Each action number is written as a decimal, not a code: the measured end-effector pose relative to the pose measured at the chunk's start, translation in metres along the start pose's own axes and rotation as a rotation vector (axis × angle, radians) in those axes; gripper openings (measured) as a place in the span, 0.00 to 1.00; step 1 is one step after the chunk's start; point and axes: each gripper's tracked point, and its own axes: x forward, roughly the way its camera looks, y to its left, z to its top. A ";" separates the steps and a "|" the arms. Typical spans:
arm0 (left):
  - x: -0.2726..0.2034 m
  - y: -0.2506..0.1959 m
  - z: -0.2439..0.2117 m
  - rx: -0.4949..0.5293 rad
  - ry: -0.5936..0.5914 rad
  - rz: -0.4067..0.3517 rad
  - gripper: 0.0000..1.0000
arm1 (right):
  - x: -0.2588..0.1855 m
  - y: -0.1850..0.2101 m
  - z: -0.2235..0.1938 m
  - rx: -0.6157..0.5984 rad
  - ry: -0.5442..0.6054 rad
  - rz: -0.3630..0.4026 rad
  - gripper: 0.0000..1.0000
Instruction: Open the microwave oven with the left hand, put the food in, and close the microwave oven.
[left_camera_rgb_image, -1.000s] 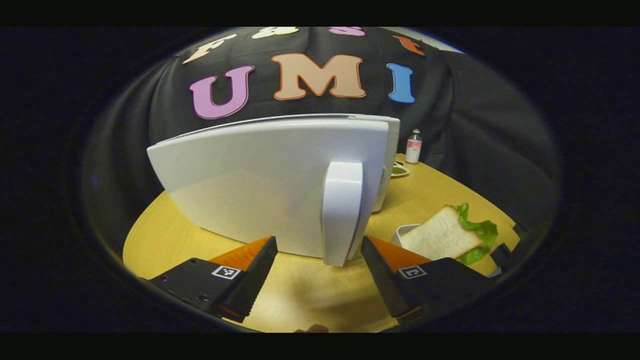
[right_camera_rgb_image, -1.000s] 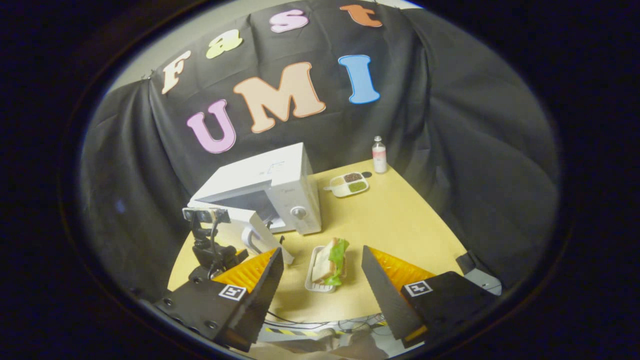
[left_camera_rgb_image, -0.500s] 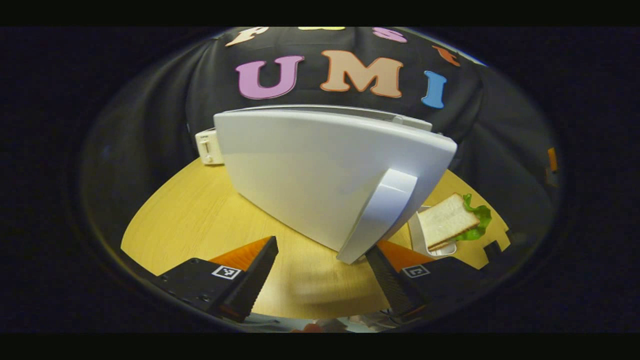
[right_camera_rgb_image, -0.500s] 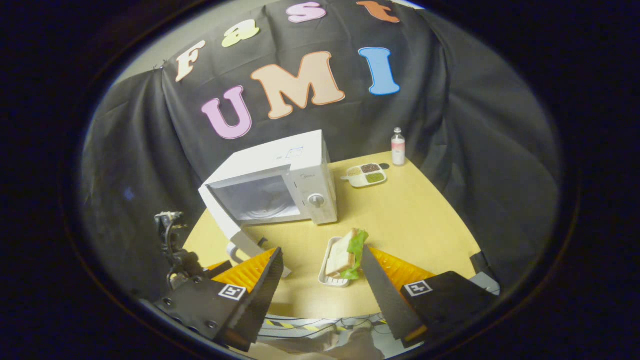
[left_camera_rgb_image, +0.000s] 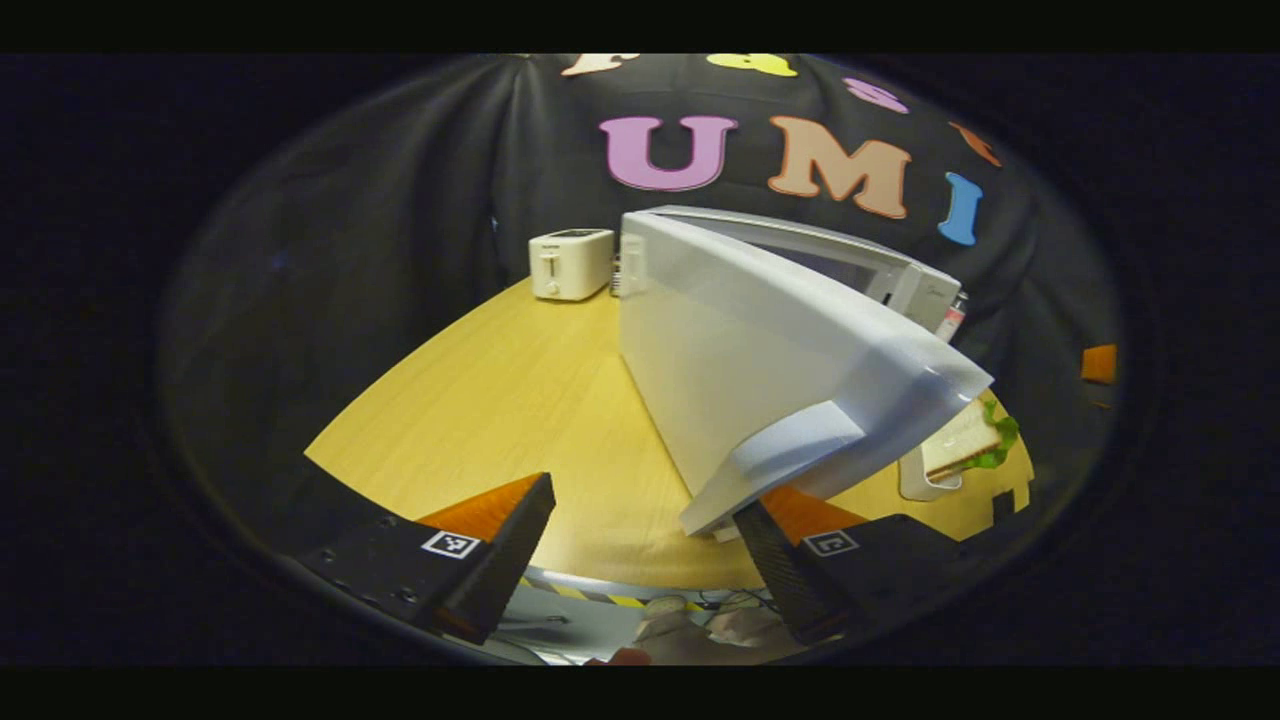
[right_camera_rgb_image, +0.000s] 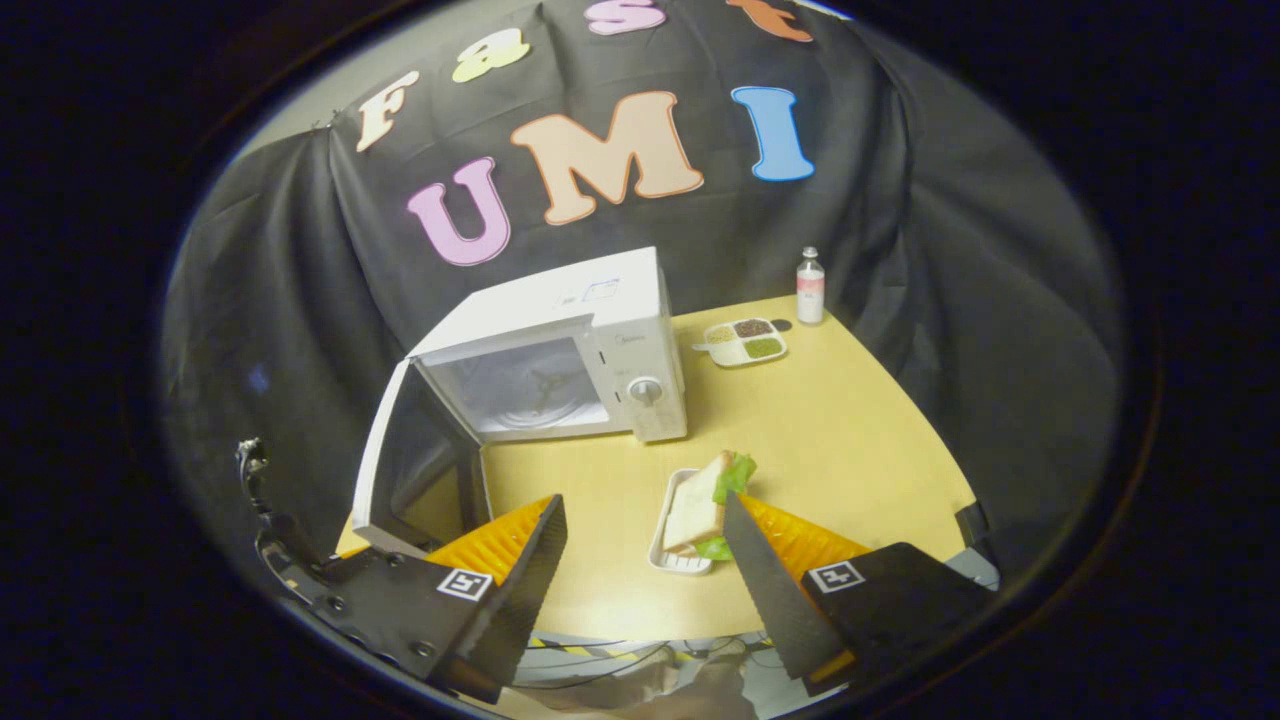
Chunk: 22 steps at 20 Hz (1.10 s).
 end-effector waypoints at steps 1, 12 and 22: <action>-0.003 0.010 0.000 -0.026 0.002 0.004 1.00 | 0.001 0.004 -0.002 -0.003 0.002 0.003 0.98; -0.009 0.075 -0.001 -0.094 0.032 -0.056 1.00 | 0.013 0.021 -0.018 0.000 0.001 -0.053 0.90; -0.008 0.100 0.003 -0.038 0.084 -0.101 1.00 | 0.039 -0.001 -0.018 0.005 0.047 -0.110 0.99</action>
